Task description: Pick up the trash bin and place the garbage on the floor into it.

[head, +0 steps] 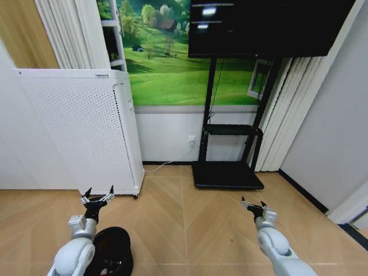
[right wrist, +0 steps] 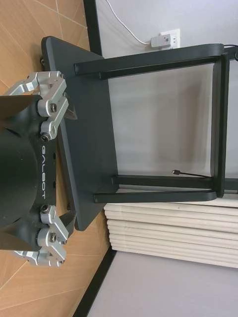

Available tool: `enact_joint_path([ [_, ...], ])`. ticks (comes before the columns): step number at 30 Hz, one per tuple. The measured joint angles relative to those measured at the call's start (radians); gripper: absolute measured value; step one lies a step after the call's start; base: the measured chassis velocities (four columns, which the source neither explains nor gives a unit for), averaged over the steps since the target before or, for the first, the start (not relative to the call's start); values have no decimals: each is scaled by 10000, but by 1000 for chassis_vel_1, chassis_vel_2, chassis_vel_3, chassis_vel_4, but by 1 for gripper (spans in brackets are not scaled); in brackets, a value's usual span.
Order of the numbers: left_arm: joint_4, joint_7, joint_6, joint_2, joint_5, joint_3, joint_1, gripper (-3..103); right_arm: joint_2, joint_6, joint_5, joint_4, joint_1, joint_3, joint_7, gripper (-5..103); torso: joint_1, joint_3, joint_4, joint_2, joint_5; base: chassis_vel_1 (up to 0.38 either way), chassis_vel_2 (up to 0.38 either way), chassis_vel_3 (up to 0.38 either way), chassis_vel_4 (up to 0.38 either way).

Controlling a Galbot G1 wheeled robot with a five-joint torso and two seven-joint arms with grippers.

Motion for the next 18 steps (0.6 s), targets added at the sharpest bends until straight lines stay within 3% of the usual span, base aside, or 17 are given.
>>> enact_joint_path([
  [18, 40, -58, 167, 41, 42, 81, -113, 100, 0, 0, 0, 0, 0, 0, 0, 100, 0, -1, 0, 0, 0, 0, 0, 0, 0],
])
